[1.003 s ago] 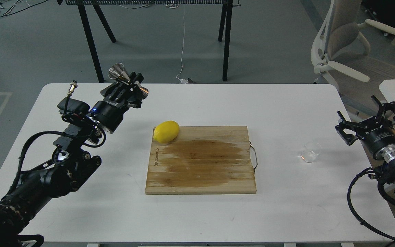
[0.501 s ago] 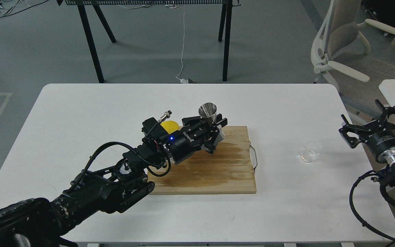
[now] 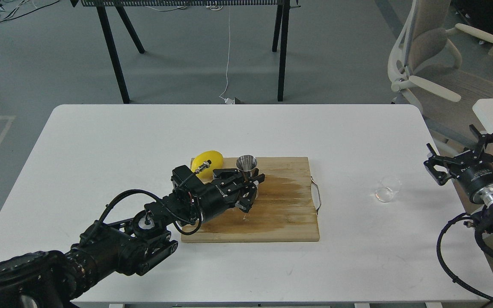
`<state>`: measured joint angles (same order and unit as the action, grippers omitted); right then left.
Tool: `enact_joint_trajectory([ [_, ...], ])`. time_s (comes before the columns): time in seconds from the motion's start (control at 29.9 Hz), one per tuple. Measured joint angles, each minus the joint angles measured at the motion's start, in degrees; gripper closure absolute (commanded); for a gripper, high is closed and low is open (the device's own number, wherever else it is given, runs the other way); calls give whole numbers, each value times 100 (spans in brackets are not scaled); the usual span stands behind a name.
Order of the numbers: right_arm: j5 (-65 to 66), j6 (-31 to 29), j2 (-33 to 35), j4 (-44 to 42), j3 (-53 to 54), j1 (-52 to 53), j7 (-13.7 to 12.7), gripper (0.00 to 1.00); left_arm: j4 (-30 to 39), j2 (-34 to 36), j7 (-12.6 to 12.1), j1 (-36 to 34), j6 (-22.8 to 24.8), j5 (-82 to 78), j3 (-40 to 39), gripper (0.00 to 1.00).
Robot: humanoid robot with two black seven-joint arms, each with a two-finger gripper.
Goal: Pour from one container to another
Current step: 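Carry the jigger onto the cutting board beside the lemon and set it down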
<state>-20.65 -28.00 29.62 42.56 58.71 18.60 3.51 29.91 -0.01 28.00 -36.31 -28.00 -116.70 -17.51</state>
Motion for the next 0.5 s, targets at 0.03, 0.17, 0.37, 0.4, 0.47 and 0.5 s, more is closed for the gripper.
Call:
enact_joint_trajectory([
  [0.03, 0, 0, 0, -6, 0, -1, 0, 1, -2, 0, 0, 6, 0, 4, 0, 78],
  [0.17, 0, 0, -16, -14, 0, -7, 0, 1, -2, 1, 0, 35, 0, 7, 1, 71],
  [0.37, 0, 0, -34, -16, 0, -8, 0, 1, 5, 1, 0, 44, 0, 8, 2, 62],
  [0.4, 0, 0, -34, -16, 0, -8, 0, 1, 6, 1, 0, 46, 0, 8, 2, 59],
  [0.47, 0, 0, -35, -16, 0, -11, 0, 0, 6, 1, 0, 60, 0, 7, 2, 53],
  [0.5, 0, 0, -35, -16, 0, -13, 0, 1, 6, 1, 0, 69, 0, 8, 2, 49],
])
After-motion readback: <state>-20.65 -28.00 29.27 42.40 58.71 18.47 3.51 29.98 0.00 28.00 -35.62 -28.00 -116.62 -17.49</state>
